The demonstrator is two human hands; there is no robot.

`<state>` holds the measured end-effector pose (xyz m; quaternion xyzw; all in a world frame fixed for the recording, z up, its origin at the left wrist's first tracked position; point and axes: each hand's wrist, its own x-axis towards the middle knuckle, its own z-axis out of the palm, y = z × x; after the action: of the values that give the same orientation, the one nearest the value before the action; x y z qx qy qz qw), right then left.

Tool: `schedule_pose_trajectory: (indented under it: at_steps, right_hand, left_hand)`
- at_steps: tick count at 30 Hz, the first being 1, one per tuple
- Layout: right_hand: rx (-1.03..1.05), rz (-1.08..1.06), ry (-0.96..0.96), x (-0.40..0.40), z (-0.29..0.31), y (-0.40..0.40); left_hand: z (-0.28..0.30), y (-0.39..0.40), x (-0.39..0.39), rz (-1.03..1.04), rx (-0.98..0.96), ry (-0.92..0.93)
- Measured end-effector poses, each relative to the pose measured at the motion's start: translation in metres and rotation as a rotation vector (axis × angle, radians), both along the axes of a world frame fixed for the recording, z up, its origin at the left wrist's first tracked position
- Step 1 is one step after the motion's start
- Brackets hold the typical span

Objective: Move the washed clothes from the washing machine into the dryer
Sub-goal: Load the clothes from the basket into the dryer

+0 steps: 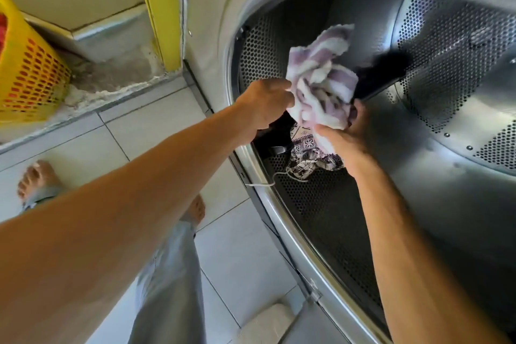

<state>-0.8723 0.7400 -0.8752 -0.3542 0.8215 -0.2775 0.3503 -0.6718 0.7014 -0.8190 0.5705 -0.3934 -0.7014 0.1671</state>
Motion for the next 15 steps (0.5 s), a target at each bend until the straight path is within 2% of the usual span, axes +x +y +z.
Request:
schedule_pose_trajectory:
  at_steps: [3,6,8,12,15]
  right_hand:
    - [0.198,0.046,0.09,0.002,-0.039,0.011]
    - [0.557,0.298,0.114,0.028,-0.072,0.034]
    - [0.695,0.447,0.088,0.045,-0.1,0.052]
    - [0.774,0.498,0.156,0.059,-0.142,0.084]
    - [0.691,0.489,0.29,0.054,-0.153,0.1]
  left_hand:
    - [-0.029,0.017,0.017,0.016,0.064,-0.069]
    - [-0.058,0.036,0.032,0.023,0.128,-0.122]
    - [-0.071,0.048,0.041,0.021,0.156,-0.145]
    - [-0.09,0.06,0.058,0.038,0.186,-0.175]
    - [-0.097,0.063,0.065,0.045,0.2,-0.173]
